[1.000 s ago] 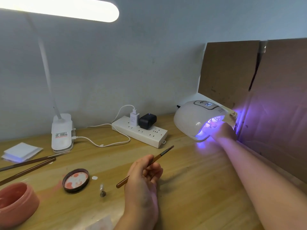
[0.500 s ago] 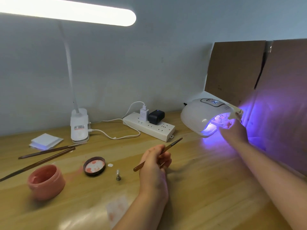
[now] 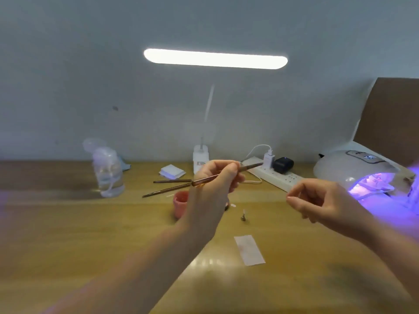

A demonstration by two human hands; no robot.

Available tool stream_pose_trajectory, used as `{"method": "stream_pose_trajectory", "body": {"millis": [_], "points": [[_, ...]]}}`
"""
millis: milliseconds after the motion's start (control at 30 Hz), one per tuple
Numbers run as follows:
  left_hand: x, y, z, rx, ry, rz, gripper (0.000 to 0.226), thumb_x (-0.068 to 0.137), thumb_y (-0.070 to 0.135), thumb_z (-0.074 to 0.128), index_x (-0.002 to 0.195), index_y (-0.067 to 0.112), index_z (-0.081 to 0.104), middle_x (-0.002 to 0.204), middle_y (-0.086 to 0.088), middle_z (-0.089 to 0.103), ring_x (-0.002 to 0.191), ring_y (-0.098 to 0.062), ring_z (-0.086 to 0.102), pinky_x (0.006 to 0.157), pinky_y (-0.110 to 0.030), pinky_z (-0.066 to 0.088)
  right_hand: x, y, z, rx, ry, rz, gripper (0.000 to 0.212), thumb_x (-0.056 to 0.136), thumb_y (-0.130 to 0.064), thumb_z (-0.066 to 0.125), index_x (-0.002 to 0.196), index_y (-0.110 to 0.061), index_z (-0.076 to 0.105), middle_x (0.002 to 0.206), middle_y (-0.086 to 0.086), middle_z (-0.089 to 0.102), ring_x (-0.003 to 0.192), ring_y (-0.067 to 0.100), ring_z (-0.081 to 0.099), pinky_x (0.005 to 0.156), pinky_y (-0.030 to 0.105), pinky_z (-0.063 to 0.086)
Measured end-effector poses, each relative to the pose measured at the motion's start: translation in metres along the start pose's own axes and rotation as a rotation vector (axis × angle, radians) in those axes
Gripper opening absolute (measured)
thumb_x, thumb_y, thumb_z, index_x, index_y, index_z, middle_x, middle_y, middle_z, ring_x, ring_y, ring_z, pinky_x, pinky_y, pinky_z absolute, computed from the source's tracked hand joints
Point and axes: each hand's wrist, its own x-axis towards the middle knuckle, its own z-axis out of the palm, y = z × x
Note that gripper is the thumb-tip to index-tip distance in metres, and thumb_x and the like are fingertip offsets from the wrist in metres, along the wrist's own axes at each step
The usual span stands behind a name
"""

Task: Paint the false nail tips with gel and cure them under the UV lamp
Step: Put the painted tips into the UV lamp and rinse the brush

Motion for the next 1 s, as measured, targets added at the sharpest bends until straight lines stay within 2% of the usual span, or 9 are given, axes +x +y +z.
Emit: {"method": "stream_pose_trajectory", "body": {"millis": [133, 300, 400, 467, 567, 733, 800, 900, 1000], "points": [[-0.035, 0.01, -0.096, 0.326, 0.098, 0.263, 0.01, 0.092, 0.013, 0.064, 0.084, 0.019, 0.061, 0.066, 0.012, 0.063, 0.057, -0.002, 0.054, 0.053, -0.01, 0.041, 0.009, -0.076, 0.061, 0.042, -0.099, -0.189, 0.024, 0.079, -0.052, 0.058, 0.099, -0.038, 0.061, 0.073, -0.004, 0.067, 0.056, 0.016, 0.06, 0.055, 0.037, 0.054], [-0.06, 0.011, -0.172, 0.839, 0.072, 0.549, 0.007, 0.088, 0.021, 0.068, 0.092, 0.027, 0.068, 0.082, 0.014, 0.068, 0.076, 0.001, 0.062, 0.069, -0.013, 0.047, 0.025, -0.151, 0.166, 0.148, -0.207, -0.349, 0.045, 0.096, -0.019, 0.052, 0.129, -0.049, 0.045, 0.088, -0.018, 0.066, 0.074, 0.011, 0.063, 0.071, 0.03, 0.055], [-0.065, 0.02, -0.205, 1.066, 0.068, 0.672, 0.02, 0.087, 0.023, 0.06, 0.101, 0.015, 0.071, 0.095, 0.013, 0.068, 0.088, 0.001, 0.06, 0.081, -0.014, 0.046, 0.036, -0.179, 0.21, 0.284, -0.29, -0.242, 0.056, 0.094, -0.009, 0.046, 0.129, -0.052, 0.047, 0.092, -0.015, 0.067, 0.079, 0.005, 0.063, 0.072, 0.025, 0.055], [-0.068, 0.026, -0.227, 1.153, 0.044, 0.678, 0.028, 0.086, 0.023, 0.057, 0.106, 0.011, 0.071, 0.101, 0.007, 0.069, 0.095, -0.006, 0.061, 0.087, -0.017, 0.046, 0.044, -0.191, 0.232, 0.471, -0.352, -0.118, 0.055, 0.088, 0.002, 0.042, 0.124, -0.037, 0.058, 0.1, -0.012, 0.067, 0.084, 0.009, 0.065, 0.069, 0.029, 0.057], [-0.07, 0.028, -0.26, 1.259, 0.039, 0.619, 0.028, 0.088, 0.02, 0.06, 0.112, 0.007, 0.069, 0.103, 0.0, 0.071, 0.095, -0.014, 0.065, 0.086, -0.02, 0.048, 0.055, -0.204, 0.263, 0.714, -0.349, 0.046, 0.052, 0.083, 0.01, 0.037, 0.108, -0.025, 0.068, 0.097, -0.005, 0.071, 0.084, 0.017, 0.067, 0.063, 0.032, 0.056], [-0.071, 0.039, -0.32, 1.387, 0.072, 0.511, 0.031, 0.082, 0.029, 0.055, 0.11, 0.021, 0.065, 0.091, 0.01, 0.07, 0.084, -0.013, 0.066, 0.075, -0.027, 0.054, 0.068, -0.223, 0.309, 0.866, -0.225, 0.148, 0.057, 0.081, 0.016, 0.037, 0.112, -0.023, 0.065, 0.108, -0.003, 0.069, 0.082, 0.014, 0.062, 0.061, 0.029, 0.052], [-0.061, 0.043, -0.36, 1.519, 0.292, 0.497, 0.032, 0.077, 0.028, 0.058, 0.106, 0.017, 0.065, 0.087, 0.009, 0.07, 0.081, -0.021, 0.067, 0.074, -0.034, 0.055, 0.07, -0.226, 0.322, 0.859, -0.157, 0.13, 0.062, 0.079, 0.019, 0.036, 0.111, -0.027, 0.062, 0.115, -0.001, 0.065, 0.088, 0.017, 0.062, 0.067, 0.036, 0.054], [-0.032, 0.056, -0.433, 1.42, 0.717, 0.128, 0.025, 0.088, 0.013, 0.06, 0.111, 0.004, 0.06, 0.104, -0.012, 0.067, 0.101, -0.035, 0.06, 0.085, -0.044, 0.049, 0.067, -0.223, 0.336, 0.718, -0.126, 0.047, 0.073, 0.077, 0.02, 0.04, 0.117, -0.038, 0.056, 0.119, -0.009, 0.061, 0.098, 0.01, 0.062, 0.068, 0.027, 0.054], [0.0, 0.069, -0.495, 1.416, 0.882, -0.126, 0.031, 0.097, 0.014, 0.048, 0.122, -0.003, 0.052, 0.117, -0.026, 0.059, 0.112, -0.041, 0.053, 0.089, -0.046, 0.045, 0.064, -0.215, 0.343, 0.63, -0.172, -0.004, 0.077, 0.08, 0.016, 0.046, 0.13, -0.042, 0.05, 0.116, -0.008, 0.059, 0.079, 0.011, 0.061, 0.068, 0.019, 0.051]]}}
